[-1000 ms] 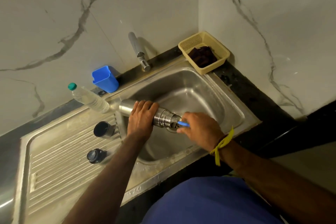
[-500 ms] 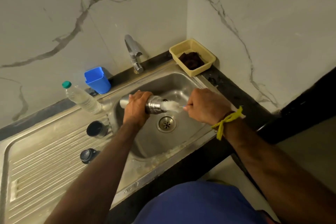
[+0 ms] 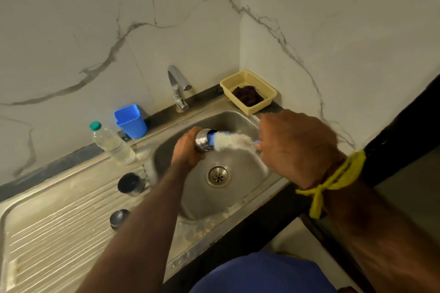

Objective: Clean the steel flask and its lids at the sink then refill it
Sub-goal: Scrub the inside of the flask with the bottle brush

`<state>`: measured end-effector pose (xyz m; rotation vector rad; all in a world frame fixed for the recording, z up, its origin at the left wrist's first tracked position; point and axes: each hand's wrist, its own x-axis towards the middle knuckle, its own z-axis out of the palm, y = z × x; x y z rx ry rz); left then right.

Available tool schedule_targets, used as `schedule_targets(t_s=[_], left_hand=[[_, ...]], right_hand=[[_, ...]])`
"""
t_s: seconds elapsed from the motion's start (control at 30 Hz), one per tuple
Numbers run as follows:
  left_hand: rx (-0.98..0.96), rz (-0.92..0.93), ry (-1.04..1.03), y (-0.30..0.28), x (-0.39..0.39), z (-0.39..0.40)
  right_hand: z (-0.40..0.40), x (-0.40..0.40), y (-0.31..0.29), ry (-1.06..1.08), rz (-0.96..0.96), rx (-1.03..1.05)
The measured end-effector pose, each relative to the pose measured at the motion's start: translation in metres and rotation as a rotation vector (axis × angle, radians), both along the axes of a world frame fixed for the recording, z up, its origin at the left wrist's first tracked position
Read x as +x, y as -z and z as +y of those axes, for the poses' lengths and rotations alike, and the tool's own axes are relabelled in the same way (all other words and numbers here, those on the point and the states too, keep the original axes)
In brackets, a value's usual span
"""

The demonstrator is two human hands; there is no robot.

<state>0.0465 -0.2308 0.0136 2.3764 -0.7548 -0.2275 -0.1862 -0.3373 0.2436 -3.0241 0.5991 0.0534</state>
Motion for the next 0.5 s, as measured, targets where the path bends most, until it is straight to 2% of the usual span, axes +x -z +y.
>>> schedule_targets(t_s=[0.17, 0.27, 0.37, 0.5], left_hand=[[0.017, 0.055, -0.046, 0.010, 0.004, -0.002], [0.080, 0.089, -0.146, 0.019, 0.011, 0.008], [0.009, 0.152, -0.209, 0.022, 0.010, 0.009], [-0.133, 0.392, -0.230, 0.021, -0.001, 0.014]], right_hand=[[0.006, -0.005, -0.015, 0.070, 0.081, 0.023], [-0.004, -0.003, -0.016, 0.081, -0.042, -0.017], [-0.006, 0.004, 0.001, 0.084, -0.129, -0.033], [-0.018, 0.004, 0.050, 0.114, -0.299, 0.212]])
